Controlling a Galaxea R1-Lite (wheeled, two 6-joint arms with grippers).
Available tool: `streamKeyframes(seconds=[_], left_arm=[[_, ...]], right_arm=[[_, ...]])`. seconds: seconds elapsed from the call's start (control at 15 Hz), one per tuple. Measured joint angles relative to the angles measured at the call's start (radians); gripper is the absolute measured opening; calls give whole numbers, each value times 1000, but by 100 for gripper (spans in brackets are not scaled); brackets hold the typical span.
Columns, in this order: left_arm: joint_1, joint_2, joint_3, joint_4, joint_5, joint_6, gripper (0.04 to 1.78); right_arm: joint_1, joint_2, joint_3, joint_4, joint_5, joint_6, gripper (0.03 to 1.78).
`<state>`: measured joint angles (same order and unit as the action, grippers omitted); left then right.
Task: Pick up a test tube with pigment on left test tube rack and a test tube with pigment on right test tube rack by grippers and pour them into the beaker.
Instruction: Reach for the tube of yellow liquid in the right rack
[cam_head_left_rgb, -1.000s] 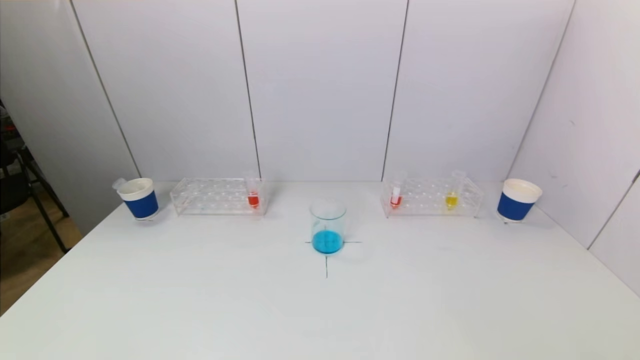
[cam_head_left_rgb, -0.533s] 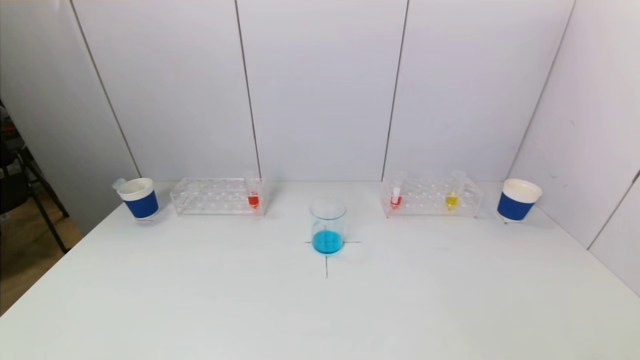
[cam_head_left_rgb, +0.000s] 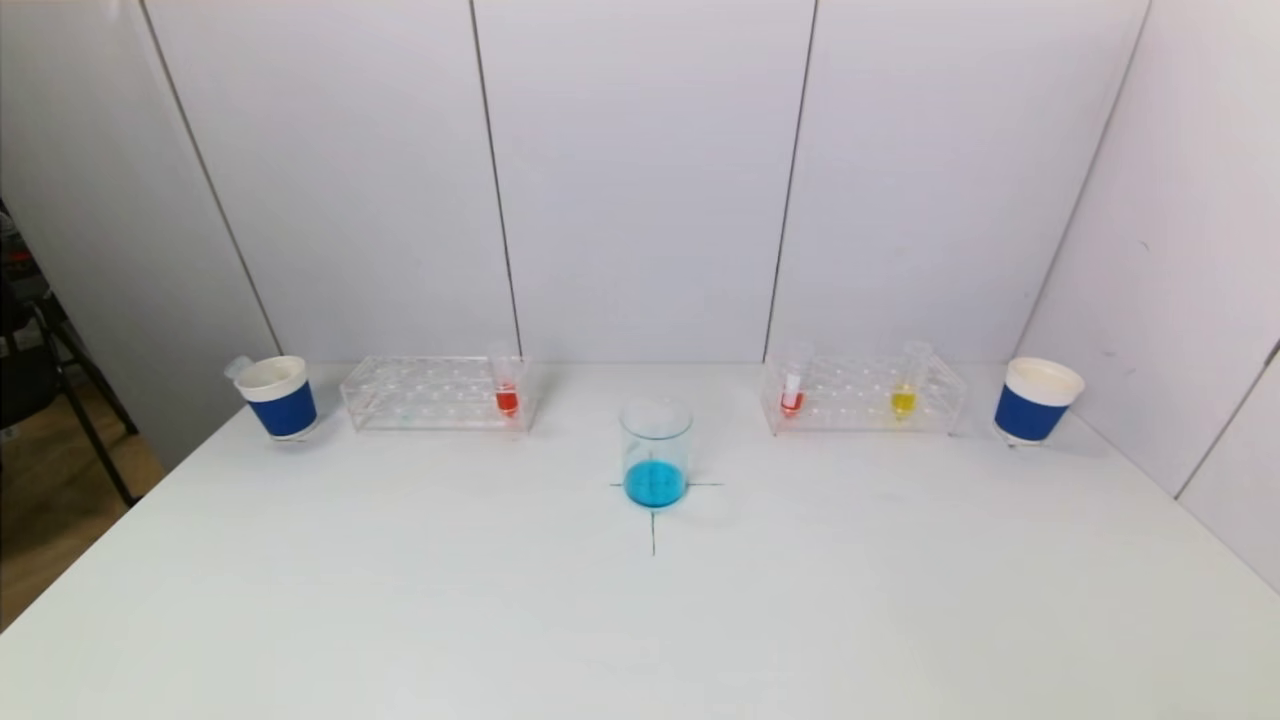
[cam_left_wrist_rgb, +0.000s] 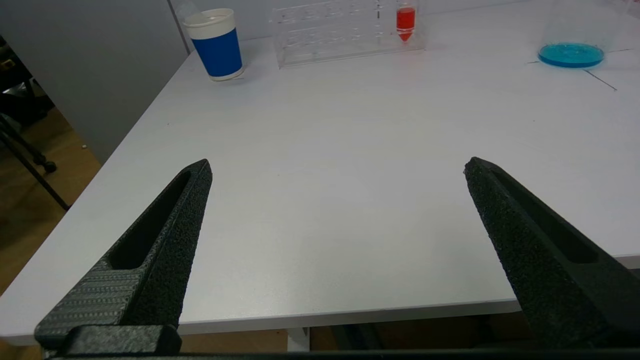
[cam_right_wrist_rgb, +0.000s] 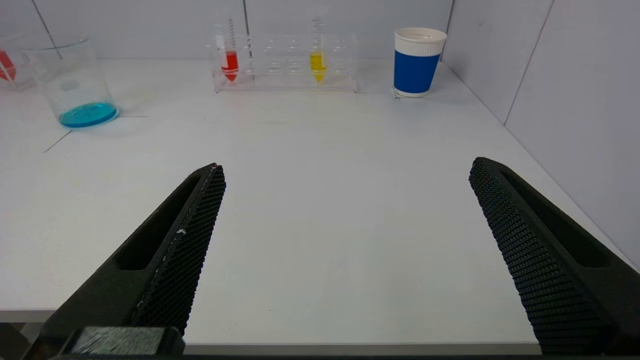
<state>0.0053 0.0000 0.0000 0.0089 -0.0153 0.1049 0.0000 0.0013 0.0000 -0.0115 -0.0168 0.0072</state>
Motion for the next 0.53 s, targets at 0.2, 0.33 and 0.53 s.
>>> streamKeyframes(seconds=[0.2,0.33,0.53], left_arm=[[0,0,0,0,0,0,176],[0,0,0,0,0,0,176],[0,0,0,0,0,0,176]], right_arm=[[0,0,-2,-9,-5,-9,177],[0,0,-36,1,-4,-14,177],[0,3,-150,44,0,-25,177]])
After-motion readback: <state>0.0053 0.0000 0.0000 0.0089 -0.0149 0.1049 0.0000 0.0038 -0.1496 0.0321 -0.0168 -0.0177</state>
